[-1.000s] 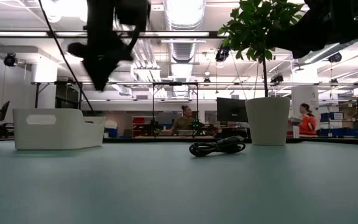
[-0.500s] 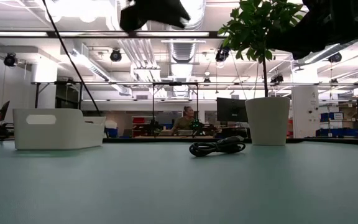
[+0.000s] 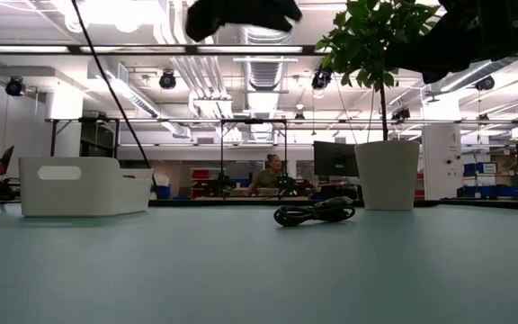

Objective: Pick and place USB-C Cables
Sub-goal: Put the black charger cable into the white bin

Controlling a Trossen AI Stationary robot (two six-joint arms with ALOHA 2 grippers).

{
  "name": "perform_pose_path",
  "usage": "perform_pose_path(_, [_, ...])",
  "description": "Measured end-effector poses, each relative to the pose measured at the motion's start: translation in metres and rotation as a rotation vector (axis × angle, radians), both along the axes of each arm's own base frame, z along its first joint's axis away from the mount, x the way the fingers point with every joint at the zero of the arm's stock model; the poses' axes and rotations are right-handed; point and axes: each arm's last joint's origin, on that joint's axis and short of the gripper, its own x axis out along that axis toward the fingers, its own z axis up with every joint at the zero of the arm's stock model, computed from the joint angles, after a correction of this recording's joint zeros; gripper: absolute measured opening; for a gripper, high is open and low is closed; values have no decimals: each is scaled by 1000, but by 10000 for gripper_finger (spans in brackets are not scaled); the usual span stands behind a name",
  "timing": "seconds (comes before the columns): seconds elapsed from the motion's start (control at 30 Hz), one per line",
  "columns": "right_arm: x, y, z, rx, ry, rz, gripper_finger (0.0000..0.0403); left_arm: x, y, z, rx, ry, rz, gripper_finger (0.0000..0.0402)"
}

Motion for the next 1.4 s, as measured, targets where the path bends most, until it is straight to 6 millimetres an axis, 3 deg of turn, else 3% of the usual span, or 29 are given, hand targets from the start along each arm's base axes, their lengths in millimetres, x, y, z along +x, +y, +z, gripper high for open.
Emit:
perform_pose_path(0.2, [0, 0, -1, -2, 13, 0, 27, 22, -7, -31, 27, 38, -8, 73])
perform_pose_path(0.47, [0, 0, -1, -2, 14, 0, 27, 44, -12, -54, 76, 96, -18, 73])
perform_pose_path(0.9, [0, 0, -1, 9, 12, -2, 27, 56, -14, -112, 177, 278, -62, 73])
perform_pose_path(1.4, [0, 0, -2, 5, 15, -2, 27, 56, -5, -127, 150, 281, -26, 73])
